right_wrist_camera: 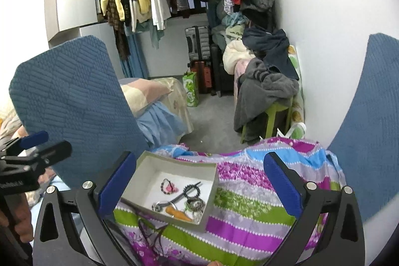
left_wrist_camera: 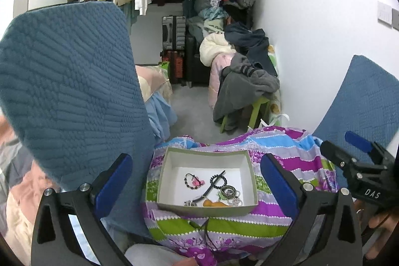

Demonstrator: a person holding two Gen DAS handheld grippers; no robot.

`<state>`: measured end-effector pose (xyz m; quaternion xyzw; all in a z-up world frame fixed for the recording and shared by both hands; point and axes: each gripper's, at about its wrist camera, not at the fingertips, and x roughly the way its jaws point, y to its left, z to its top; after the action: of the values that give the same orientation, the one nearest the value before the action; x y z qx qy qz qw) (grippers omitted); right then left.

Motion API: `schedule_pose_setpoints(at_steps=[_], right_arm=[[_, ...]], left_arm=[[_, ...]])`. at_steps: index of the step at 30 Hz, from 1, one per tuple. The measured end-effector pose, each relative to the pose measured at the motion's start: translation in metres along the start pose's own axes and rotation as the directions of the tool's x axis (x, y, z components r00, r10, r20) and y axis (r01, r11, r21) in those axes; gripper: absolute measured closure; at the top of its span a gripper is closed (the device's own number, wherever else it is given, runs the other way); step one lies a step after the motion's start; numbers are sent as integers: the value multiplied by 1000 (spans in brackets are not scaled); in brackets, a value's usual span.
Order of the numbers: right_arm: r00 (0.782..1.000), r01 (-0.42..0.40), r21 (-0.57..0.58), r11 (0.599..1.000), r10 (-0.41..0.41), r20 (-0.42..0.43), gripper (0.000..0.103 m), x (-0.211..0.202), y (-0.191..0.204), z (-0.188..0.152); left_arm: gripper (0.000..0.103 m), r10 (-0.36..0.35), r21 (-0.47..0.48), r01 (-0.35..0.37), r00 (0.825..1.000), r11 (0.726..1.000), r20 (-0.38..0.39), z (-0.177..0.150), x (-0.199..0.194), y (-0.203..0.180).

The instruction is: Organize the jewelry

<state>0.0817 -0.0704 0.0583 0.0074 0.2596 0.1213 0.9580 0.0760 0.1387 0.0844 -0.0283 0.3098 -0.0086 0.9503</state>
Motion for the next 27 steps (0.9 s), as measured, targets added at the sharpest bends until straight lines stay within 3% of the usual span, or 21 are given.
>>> schedule_pose_setpoints(at_steps=[6,18,27], right_arm=[[999,43,-17,999,-43,1,0,-9,0,-24],[999,25,4,1000,-25,-30,0,-8,5,-74],[997,27,35,999,-25,-71,0,2,1,-91]], left_arm=[[1,10,-31,-10,1000,999,-8,-17,-9,7],[1,9,-70,-13,999,997,-51,-68,0,18],[1,13,-48,-17,997,999,-80,-80,7,16]])
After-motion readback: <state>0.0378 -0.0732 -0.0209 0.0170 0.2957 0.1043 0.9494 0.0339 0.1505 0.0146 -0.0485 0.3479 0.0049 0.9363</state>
